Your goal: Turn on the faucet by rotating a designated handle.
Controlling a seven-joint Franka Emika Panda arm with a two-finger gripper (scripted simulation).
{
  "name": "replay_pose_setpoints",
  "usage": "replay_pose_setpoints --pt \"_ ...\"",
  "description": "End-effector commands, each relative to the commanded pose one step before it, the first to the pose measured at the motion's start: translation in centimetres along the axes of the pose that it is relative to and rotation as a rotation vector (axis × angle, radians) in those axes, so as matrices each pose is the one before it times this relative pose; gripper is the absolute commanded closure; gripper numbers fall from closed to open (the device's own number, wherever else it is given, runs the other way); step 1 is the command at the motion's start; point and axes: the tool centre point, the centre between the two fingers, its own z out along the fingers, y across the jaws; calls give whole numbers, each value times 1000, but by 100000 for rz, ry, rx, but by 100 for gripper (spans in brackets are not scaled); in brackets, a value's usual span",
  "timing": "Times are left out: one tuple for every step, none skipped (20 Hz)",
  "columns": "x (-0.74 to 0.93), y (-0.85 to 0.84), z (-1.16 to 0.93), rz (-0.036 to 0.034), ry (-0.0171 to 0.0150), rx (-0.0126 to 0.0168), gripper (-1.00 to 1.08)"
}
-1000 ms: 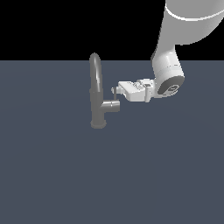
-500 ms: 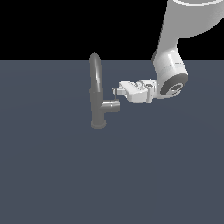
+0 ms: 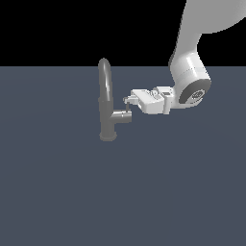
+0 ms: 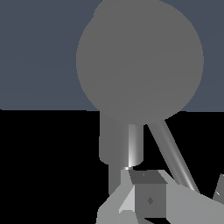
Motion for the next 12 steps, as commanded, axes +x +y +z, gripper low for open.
replay_pose_setpoints --pt "481 752 -51 420 -161 -102 108" --pt "163 320 -14 0 0 0 108" --pt "165 324 -14 0 0 0 108" --pt "203 316 -2 54 -31 -29 108" --pt "170 331 -15 0 0 0 108" --pt "172 335 -15 0 0 0 108" --pt "209 327 -3 55 -30 -30 108" --pt "177 343 -16 0 0 0 108" --pt "214 335 -3 56 -28 -30 108" --pt "182 351 -16 0 0 0 108" --pt "184 355 -17 0 0 0 108" --pt "222 347 -4 57 -24 -30 108"
